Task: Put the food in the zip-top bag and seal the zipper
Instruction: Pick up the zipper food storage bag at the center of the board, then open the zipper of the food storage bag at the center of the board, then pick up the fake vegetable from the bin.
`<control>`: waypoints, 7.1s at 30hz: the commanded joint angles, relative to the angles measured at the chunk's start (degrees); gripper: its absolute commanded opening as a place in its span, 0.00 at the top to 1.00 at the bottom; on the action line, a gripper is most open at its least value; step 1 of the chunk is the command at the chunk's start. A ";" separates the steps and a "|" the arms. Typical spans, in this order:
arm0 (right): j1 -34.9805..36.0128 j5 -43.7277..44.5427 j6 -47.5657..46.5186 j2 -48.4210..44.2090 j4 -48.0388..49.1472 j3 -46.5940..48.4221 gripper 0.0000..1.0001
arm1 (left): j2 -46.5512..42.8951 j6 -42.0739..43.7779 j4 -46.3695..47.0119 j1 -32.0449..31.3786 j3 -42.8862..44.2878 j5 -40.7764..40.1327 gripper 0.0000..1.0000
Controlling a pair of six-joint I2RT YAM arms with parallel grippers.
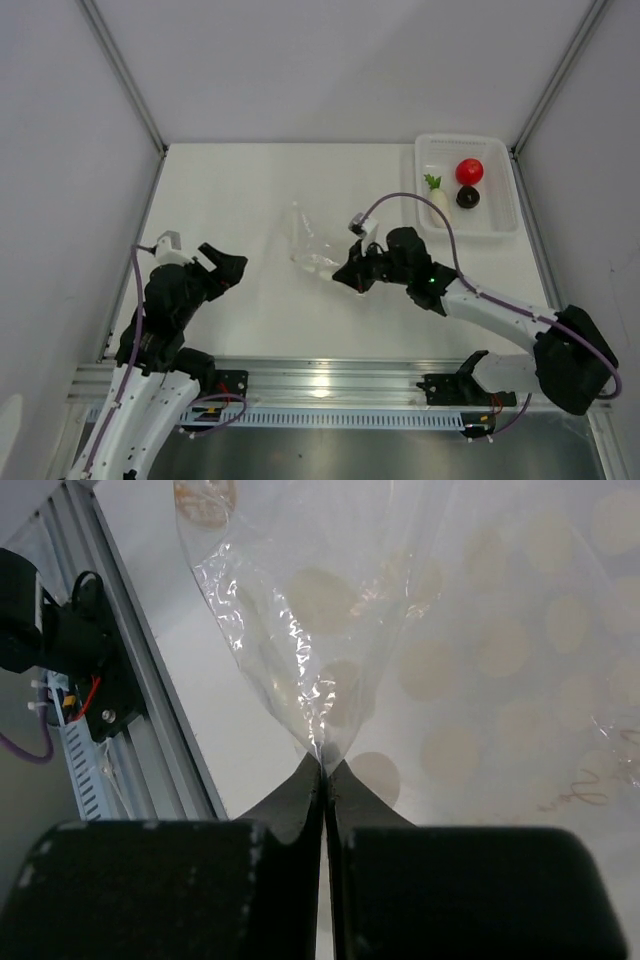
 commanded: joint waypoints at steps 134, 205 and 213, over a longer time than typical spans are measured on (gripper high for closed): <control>12.71 42.39 14.96 13.85 -34.77 31.35 1.00 | 15.77 7.66 5.19 -24.57 13.44 -6.57 0.99; -43.98 24.90 8.11 41.78 -38.28 61.04 0.07 | 23.24 11.88 16.61 -24.57 10.10 3.27 0.99; -44.42 22.08 5.30 47.60 -38.38 62.73 0.12 | 25.61 12.06 16.43 -24.57 11.59 4.32 1.00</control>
